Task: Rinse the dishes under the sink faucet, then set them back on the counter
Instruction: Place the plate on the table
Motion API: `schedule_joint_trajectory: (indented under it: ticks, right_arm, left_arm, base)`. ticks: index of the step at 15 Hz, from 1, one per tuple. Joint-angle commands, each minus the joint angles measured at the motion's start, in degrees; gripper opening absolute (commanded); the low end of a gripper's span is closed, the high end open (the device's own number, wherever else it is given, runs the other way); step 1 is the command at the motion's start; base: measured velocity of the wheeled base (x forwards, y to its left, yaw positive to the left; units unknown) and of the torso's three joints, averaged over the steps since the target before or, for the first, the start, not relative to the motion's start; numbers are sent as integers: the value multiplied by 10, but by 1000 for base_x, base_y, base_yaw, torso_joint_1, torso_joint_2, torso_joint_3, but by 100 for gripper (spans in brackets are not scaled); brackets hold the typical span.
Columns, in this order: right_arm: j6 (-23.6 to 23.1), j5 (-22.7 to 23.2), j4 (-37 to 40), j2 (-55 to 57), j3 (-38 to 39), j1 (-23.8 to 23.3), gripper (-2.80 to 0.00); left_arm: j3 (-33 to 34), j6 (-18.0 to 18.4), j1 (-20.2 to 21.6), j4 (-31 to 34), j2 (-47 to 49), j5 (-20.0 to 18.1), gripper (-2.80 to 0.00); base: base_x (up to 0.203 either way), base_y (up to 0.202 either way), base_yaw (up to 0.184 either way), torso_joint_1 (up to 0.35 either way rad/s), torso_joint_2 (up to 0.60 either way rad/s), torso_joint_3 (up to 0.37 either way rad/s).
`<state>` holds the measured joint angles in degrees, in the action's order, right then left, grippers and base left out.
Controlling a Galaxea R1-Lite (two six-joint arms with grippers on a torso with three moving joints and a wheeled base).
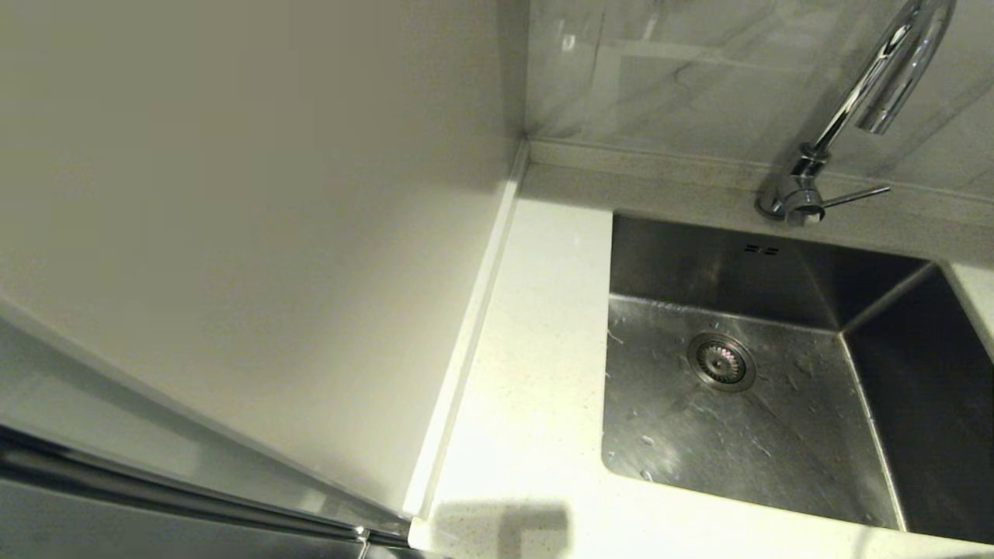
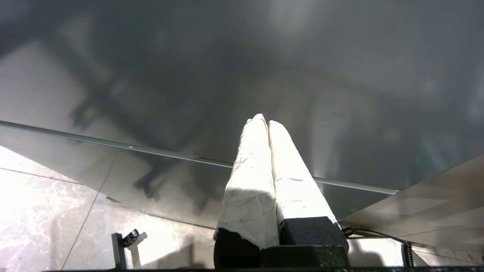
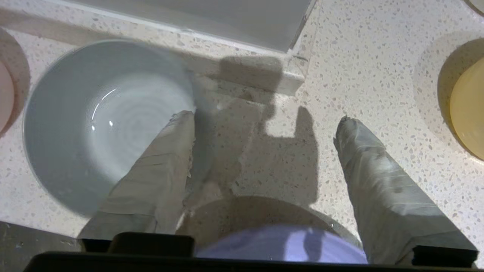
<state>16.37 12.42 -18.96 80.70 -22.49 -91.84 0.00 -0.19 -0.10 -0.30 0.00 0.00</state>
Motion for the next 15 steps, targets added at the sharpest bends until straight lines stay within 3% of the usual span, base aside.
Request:
schedule_joint_trajectory:
  ticks: [1, 8, 10, 12, 15]
  right_arm:
    - [1, 1, -2, 0, 0, 0, 0]
    - [1, 22, -3, 0, -5, 0, 0]
    - [6, 68, -16, -10, -20, 0, 0]
    - [54, 129, -71, -25, -47, 0, 0]
    - [99, 174, -171, -46, -81, 4, 0]
  left_arm:
    - [2, 0, 0, 0, 0, 0, -280]
    - [2, 0, 0, 0, 0, 0, -280]
    - [2, 0, 0, 0, 0, 0, -280]
    - [1, 0, 0, 0, 0, 0, -280]
    - [2, 0, 0, 0, 0, 0, -280]
  base:
    - [0, 0, 0, 0, 0, 0]
    - [0, 0, 0, 0, 0, 0]
    - [0, 0, 0, 0, 0, 0]
    - [0, 0, 0, 0, 0, 0]
    - [0, 0, 0, 0, 0, 0]
